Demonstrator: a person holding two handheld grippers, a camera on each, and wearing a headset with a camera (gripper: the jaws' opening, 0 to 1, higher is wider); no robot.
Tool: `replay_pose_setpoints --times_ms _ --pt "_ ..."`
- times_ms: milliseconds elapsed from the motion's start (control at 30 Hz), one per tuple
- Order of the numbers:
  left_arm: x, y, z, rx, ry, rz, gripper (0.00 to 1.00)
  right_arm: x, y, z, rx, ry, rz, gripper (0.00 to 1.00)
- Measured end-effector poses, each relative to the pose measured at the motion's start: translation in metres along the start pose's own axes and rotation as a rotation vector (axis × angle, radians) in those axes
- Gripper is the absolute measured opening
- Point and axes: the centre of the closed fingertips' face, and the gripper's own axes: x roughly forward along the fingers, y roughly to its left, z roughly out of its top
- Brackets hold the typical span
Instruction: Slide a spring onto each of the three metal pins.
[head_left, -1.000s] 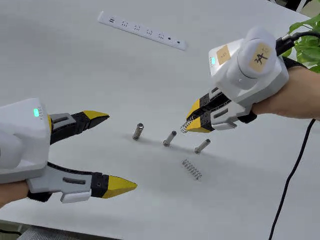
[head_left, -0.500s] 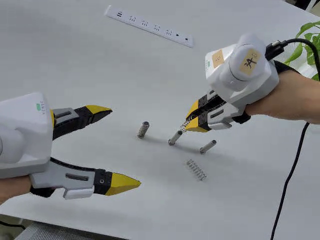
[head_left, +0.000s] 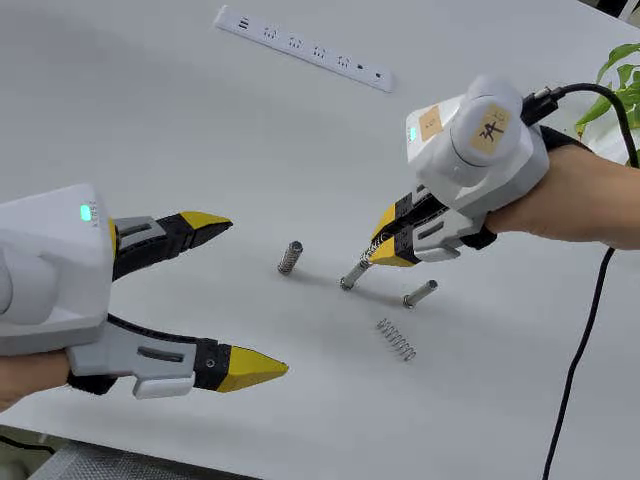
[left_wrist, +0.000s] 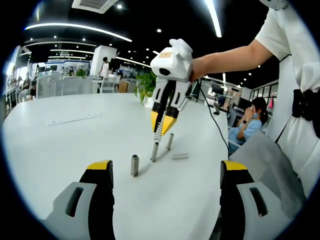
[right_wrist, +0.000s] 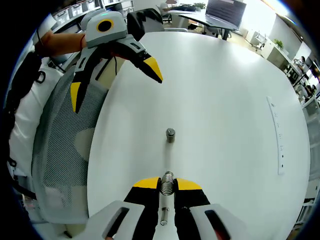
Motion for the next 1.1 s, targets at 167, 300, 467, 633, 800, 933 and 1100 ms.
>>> replay_pose_setpoints --times_ms 167,300,467,633,800,933,1100 --pt "0.001 0.000 0.000 -0.004 -0.001 -0.004 0.87 0.002 -0.001 -0.001 0.000 0.004 0.006 0.07" --pt "0.002 -0.001 0.000 -0.009 -0.003 -0.007 0.87 0.004 -0.001 -0.001 -0.001 0.005 0.009 0.07" --pt "0.002 -0.001 0.000 -0.013 -0.004 -0.010 0.87 0.006 -0.004 -0.004 -0.002 0.009 0.012 0.07" --pt "0.003 -0.001 -0.001 -0.017 -0.005 -0.013 0.86 0.008 -0.004 -0.004 -0.005 0.013 0.014 0.07" --pt "0.003 -0.001 -0.001 -0.021 -0.005 -0.016 0.86 0.010 -0.003 -0.003 -0.008 0.016 0.020 0.07" --pt "0.003 0.000 -0.001 -0.023 -0.005 -0.015 0.86 0.012 -0.005 -0.004 -0.011 0.017 0.023 0.07" --pt "0.004 0.000 -0.002 -0.023 -0.004 -0.017 0.86 0.016 -0.007 -0.006 -0.015 0.021 0.026 0.07"
